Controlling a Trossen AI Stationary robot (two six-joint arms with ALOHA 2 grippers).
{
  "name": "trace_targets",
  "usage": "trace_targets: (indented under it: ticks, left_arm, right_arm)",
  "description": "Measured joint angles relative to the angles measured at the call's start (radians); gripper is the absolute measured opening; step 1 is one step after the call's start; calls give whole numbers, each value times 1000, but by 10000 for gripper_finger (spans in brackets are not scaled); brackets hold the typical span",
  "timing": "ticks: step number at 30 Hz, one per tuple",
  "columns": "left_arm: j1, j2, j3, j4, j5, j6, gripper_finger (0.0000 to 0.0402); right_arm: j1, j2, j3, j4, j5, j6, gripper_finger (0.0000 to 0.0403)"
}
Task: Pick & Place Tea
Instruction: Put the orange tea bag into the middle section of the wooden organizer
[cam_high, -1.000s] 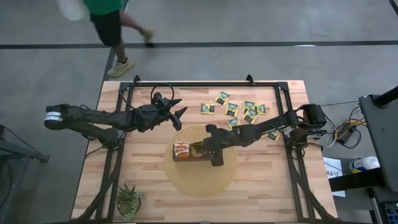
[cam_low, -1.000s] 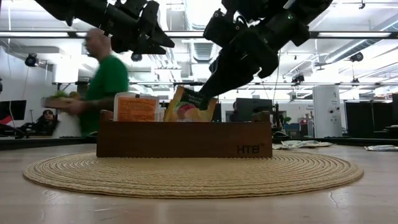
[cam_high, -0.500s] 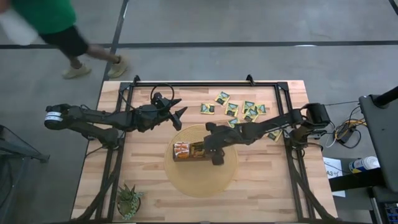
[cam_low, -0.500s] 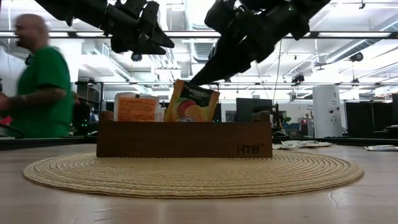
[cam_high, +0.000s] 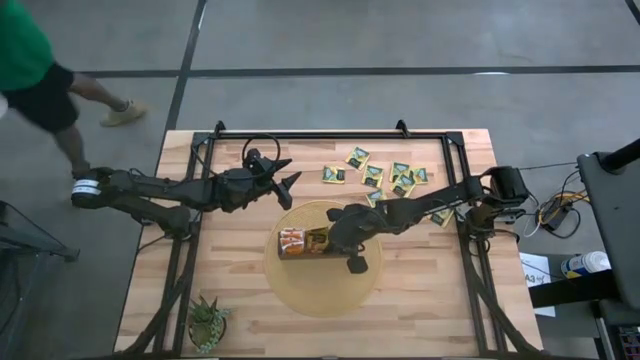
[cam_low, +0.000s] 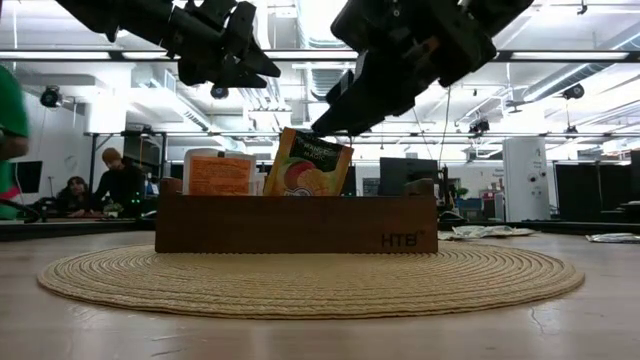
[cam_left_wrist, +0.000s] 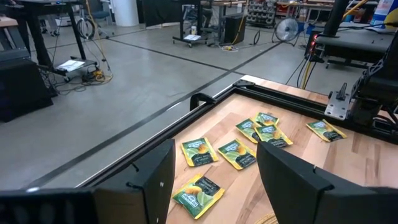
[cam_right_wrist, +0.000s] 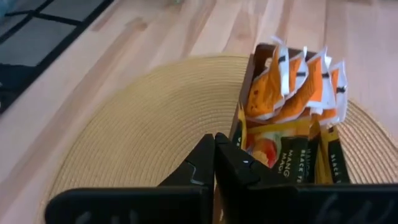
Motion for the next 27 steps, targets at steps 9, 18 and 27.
trace_targets:
  ticks: [9, 18, 27]
  left_arm:
    - [0, 0, 0, 0, 0, 0, 220]
    - [0, 0, 0, -1, 0, 1, 220]
    - [0, 0, 0, -1, 0, -1, 220]
  right_arm:
    - [-1, 47, 0, 23, 27, 0, 8]
    - [-1, 21, 2, 24, -27, 0, 8]
    - [0, -1, 4, 20, -28, -1, 8]
